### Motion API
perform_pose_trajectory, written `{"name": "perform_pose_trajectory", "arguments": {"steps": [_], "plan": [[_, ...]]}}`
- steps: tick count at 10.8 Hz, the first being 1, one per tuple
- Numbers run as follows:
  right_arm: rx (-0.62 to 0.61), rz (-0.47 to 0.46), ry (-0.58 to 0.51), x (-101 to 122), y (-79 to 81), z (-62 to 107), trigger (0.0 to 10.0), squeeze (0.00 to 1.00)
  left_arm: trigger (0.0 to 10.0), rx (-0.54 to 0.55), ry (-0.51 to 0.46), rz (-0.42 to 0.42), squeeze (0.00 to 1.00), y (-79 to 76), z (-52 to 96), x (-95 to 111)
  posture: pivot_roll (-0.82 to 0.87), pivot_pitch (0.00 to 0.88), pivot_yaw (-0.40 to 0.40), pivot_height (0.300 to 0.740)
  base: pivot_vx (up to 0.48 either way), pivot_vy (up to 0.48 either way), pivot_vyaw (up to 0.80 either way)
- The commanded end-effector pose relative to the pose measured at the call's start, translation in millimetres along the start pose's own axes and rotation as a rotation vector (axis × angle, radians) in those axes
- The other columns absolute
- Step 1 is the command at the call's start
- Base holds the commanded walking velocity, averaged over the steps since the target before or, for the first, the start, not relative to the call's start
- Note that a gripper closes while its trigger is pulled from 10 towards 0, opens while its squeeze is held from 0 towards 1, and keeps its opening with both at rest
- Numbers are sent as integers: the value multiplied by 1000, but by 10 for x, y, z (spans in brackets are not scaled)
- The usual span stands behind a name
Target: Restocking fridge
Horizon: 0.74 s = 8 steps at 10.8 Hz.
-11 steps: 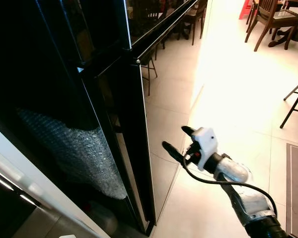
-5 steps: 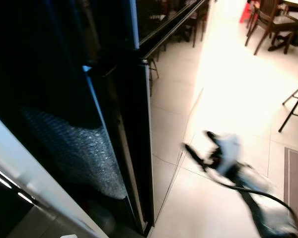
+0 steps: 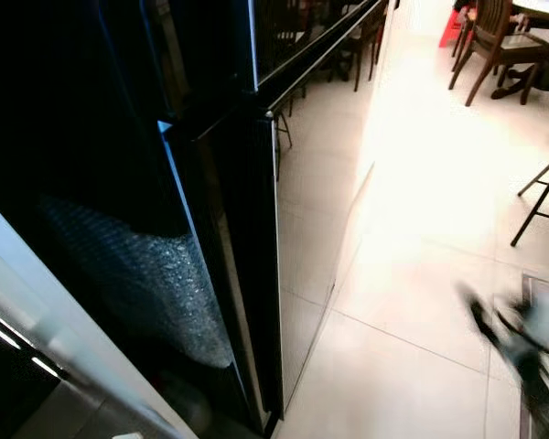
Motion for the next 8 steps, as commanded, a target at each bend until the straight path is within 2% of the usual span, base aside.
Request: {"name": "perform_pose_trajectory", "arguments": {"steps": [1, 3, 5, 6, 7, 8], "plan": [[-86, -19, 100, -315, -147, 50, 10000, 0, 10000, 5, 11, 2, 0, 4, 2, -21, -145, 0, 23, 740, 0, 0, 0], [-130, 43, 336, -959, -202, 236, 10000, 0, 10000, 16, 17, -15, 0, 7, -2, -14, -119, 0, 19, 740, 0, 0, 0], [-205, -4, 510, -1516, -217, 516, 10000, 0, 10000, 23, 21, -19, 0, 19, -2, -18, -115, 0, 26, 740, 0, 0, 0], [-216, -7, 546, -1617, -211, 577, 10000, 0, 10000, 24, 25, -25, 0, 21, -1, -22, -115, 0, 26, 740, 0, 0, 0], [-207, 75, 649, -1893, -158, 749, 10000, 0, 10000, 30, 40, -36, 0, 30, 1, -40, -86, 0, 28, 740, 0, 0, 0], [-208, 24, 665, -2005, -72, 791, 10000, 0, 10000, 32, 41, -42, 0, 39, 2, -41, -93, 0, 33, 740, 0, 0, 0]]}}
Point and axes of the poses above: a point about 5 cm out from each wrist's last joint towards the gripper, its own z axis pointing back from the gripper into the wrist, its own x axis along the axis of the wrist's last joint, y = z × x, the point moved 4 cm from there along -z, pointing out of the wrist towards the gripper, and after that the axes turned 12 degrees about -z, right-handed, at the moved point
